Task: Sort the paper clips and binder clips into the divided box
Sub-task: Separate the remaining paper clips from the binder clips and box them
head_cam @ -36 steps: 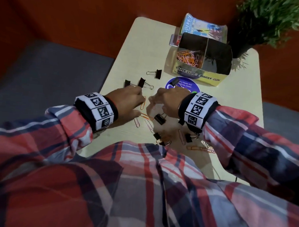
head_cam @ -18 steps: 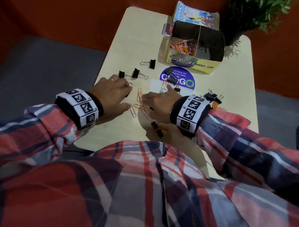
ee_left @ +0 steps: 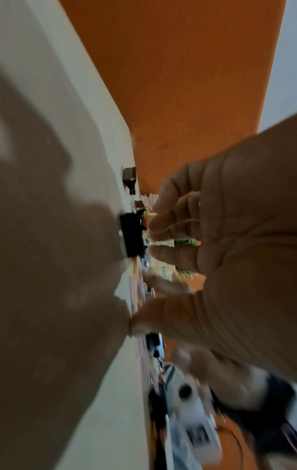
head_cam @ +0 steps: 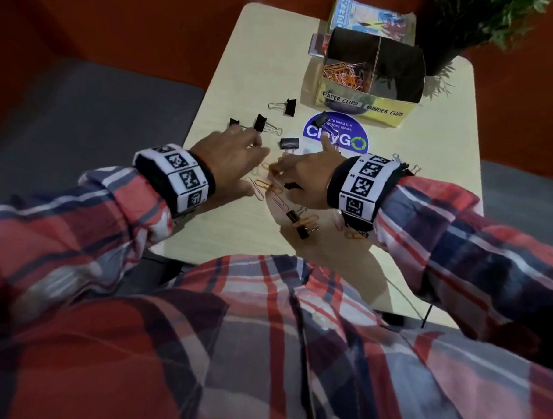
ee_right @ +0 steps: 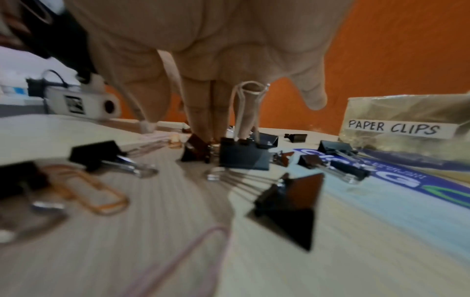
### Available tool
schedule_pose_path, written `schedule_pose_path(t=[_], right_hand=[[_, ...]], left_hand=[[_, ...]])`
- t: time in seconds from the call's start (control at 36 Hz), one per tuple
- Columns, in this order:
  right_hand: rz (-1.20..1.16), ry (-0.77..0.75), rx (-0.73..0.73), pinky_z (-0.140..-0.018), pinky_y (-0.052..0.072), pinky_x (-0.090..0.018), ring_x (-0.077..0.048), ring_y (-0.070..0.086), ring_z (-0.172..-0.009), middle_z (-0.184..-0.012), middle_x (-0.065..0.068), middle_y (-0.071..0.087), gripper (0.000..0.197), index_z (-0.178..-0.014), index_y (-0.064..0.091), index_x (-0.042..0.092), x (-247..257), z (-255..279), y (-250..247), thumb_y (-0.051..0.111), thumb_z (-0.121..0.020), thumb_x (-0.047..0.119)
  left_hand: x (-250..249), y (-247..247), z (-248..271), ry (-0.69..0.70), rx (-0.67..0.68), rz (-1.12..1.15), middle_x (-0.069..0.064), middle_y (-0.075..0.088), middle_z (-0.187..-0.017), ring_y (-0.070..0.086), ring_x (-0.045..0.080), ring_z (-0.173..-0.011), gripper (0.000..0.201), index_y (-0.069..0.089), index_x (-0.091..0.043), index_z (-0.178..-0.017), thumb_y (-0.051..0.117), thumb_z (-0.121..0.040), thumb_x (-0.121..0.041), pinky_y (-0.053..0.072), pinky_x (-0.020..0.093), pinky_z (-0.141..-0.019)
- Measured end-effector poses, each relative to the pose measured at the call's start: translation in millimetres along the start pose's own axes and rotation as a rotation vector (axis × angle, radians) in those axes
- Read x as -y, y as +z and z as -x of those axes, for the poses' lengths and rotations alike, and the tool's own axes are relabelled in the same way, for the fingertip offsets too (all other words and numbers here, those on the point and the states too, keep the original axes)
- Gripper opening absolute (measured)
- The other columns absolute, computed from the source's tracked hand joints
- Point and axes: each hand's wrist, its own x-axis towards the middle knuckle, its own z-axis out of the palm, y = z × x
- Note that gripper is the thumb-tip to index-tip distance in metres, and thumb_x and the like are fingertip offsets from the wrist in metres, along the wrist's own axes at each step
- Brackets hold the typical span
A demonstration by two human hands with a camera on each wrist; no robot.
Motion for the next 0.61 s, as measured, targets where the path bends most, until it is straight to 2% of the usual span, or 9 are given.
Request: schedule_pose_path(t=[0.08,0.17,0.25,0.31,0.36,0.44,0.53,0.61], right_hand=[[-0.056,-0.041,-0.083,-0.11,0.0,-0.073,-0.014,0.023,-0.146,-0.158,0.013,0.025,0.051,-0.144,0.04,0.035,-1,10,6,0.044,-0.094,0.027],[-0.122,-0.01,-0.176,-0.113,0.002,-0.068,-0.012,0.03,-0.143,-0.156,0.011,0.03,0.05,-0.143,0.043,0.033,-4,25,12,0.045,-0.093,0.026],[-0.056,-0.037,-0.146,-0.113,-0.001,-0.068,-0.012,0.031,-0.143,-0.155,0.011,0.031,0.043,-0.14,0.045,0.033,3,38,24,0.04,-0.097,0.031],[0.02,-0.042,-0.1,-0.112,0.0,-0.071,-0.013,0.029,-0.144,-0.159,0.01,0.023,0.043,-0.143,0.038,0.033,6,42,34,0.035,-0.1,0.034],[0.014,0.014,-0.077,-0.113,-0.002,-0.069,-0.013,0.026,-0.146,-0.161,0.011,0.015,0.045,-0.145,0.036,0.031,1,42,39,0.032,-0.101,0.04],[-0.014,0.102,-0.07,-0.114,-0.003,-0.066,-0.01,0.031,-0.143,-0.161,0.016,0.013,0.05,-0.144,0.042,0.027,-10,44,39,0.04,-0.097,0.044],[-0.042,0.141,-0.093,-0.115,-0.002,-0.065,-0.01,0.035,-0.14,-0.16,0.016,0.014,0.05,-0.143,0.044,0.025,-16,48,38,0.046,-0.094,0.038],[-0.063,0.15,-0.15,-0.116,-0.002,-0.063,-0.011,0.038,-0.139,-0.159,0.014,0.02,0.05,-0.142,0.045,0.024,-15,50,38,0.047,-0.093,0.037]], left_hand=[[2,-10,-11,0.059,0.064,-0.103,-0.001,0.036,-0.15,0.036,0.029,-0.131,0.071,0.043,-0.028,-0.14,0.07,-0.078,-0.05,0.042,0.046,-0.097],[1,-17,-19,0.111,0.128,-0.178,-0.002,0.041,-0.147,0.037,0.029,-0.129,0.066,0.044,-0.03,-0.141,0.066,-0.082,-0.05,0.043,0.044,-0.093],[-2,-21,-21,0.158,0.124,-0.182,0.001,0.054,-0.13,0.045,0.028,-0.118,0.046,0.057,-0.029,-0.128,0.064,-0.085,-0.044,0.047,0.042,-0.086],[-7,-21,-18,0.178,0.103,-0.173,0.004,0.059,-0.115,0.052,0.027,-0.107,0.028,0.064,-0.024,-0.112,0.064,-0.086,-0.038,0.048,0.039,-0.079],[-11,-15,-13,0.17,0.089,-0.145,0.005,0.058,-0.102,0.057,0.027,-0.093,0.015,0.066,-0.02,-0.099,0.061,-0.089,-0.029,0.048,0.036,-0.07],[-19,-3,-4,0.117,0.038,-0.099,0.004,0.056,-0.092,0.058,0.027,-0.076,0.011,0.066,-0.015,-0.094,0.056,-0.091,-0.019,0.052,0.038,-0.063],[-23,8,4,0.114,-0.02,-0.049,0.006,0.059,-0.096,0.059,0.027,-0.079,0.015,0.065,-0.012,-0.103,0.058,-0.09,-0.015,0.053,0.039,-0.064],[-28,13,14,0.106,-0.079,0.009,0.011,0.059,-0.119,0.057,0.029,-0.1,0.044,0.056,-0.013,-0.128,0.068,-0.085,-0.018,0.053,0.041,-0.076]])
